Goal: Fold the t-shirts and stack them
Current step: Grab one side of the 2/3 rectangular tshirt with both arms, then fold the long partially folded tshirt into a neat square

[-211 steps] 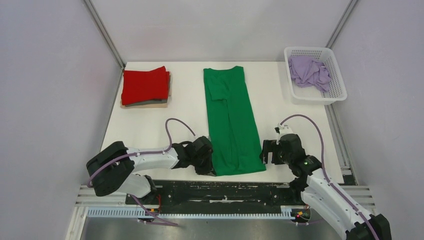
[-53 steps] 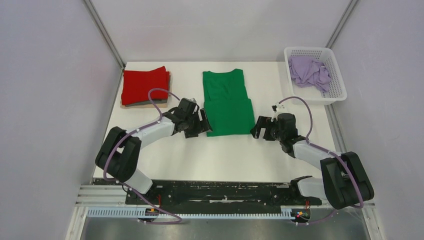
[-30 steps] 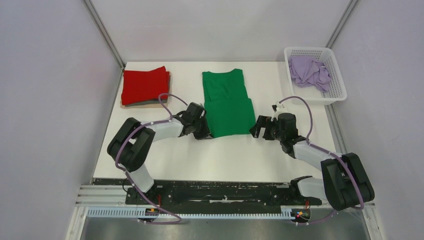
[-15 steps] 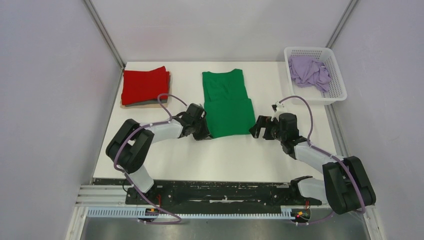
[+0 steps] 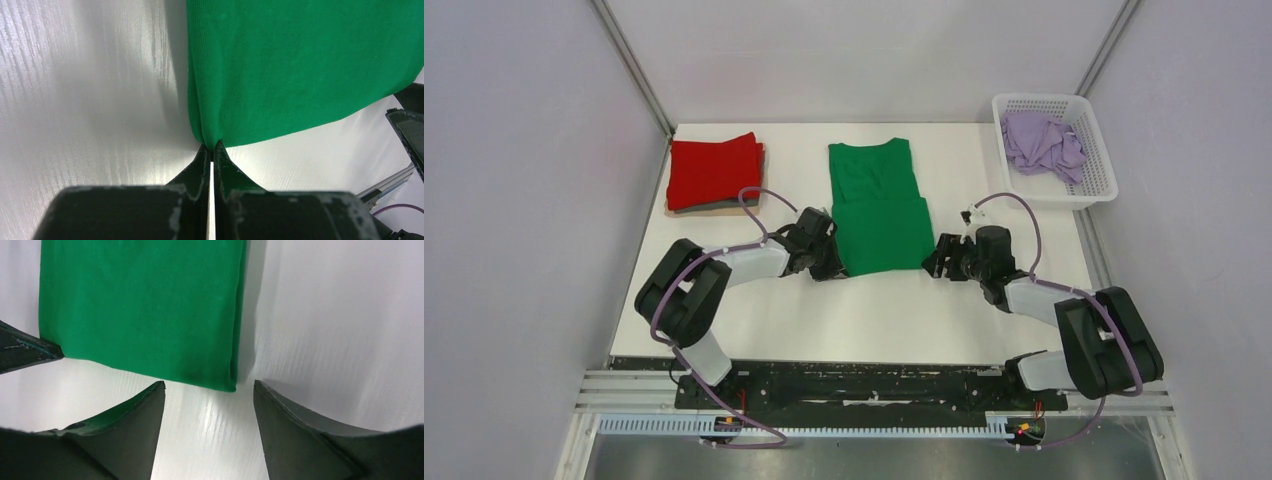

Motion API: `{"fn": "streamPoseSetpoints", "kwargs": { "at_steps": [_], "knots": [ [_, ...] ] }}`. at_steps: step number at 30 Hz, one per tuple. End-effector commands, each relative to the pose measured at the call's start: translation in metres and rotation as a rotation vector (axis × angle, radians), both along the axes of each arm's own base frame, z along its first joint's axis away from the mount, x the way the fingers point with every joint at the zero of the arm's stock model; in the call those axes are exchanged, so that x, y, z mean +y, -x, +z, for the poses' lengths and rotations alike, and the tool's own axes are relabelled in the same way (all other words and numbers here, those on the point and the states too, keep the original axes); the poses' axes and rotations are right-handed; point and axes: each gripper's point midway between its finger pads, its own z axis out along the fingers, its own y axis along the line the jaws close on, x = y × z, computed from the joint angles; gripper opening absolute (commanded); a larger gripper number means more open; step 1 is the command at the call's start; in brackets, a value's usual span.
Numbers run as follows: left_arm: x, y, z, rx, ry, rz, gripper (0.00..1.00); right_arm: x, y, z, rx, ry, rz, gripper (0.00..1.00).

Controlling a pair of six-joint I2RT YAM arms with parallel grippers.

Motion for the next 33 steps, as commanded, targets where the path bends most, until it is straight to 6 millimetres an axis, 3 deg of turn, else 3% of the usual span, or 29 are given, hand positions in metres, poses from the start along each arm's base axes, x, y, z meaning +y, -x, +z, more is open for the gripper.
{"fn": "streamPoseSetpoints", "kwargs": {
  "at_steps": [1, 4, 13, 19, 23, 28, 33],
  "knots": [
    [0.019, 0.011, -0.014, 0.038, -0.091, 0.015, 0.02, 0.004, -0.007, -0.007, 0.011, 0.005, 0.012, 0.64],
    [0.019, 0.011, -0.014, 0.042, -0.094, 0.014, 0.02, 0.007, -0.005, -0.012, 0.030, -0.003, 0.020, 0.52],
    [0.021, 0.017, -0.012, 0.046, -0.083, 0.011, 0.02, 0.018, 0.010, -0.014, 0.067, -0.051, 0.072, 0.00],
    [0.028, 0.045, 0.006, 0.015, -0.091, -0.025, 0.02, 0.016, 0.038, -0.002, 0.067, -0.056, 0.097, 0.00],
    [0.033, 0.070, 0.028, -0.020, -0.058, -0.049, 0.02, 0.024, 0.071, 0.014, 0.044, -0.068, 0.197, 0.00],
    [0.038, 0.106, 0.065, -0.066, -0.021, -0.090, 0.02, 0.034, 0.102, 0.046, -0.032, -0.092, 0.307, 0.00],
    [0.037, 0.119, 0.101, -0.127, 0.058, -0.109, 0.02, 0.044, 0.101, 0.096, -0.188, -0.177, 0.338, 0.00]
  ]
}}
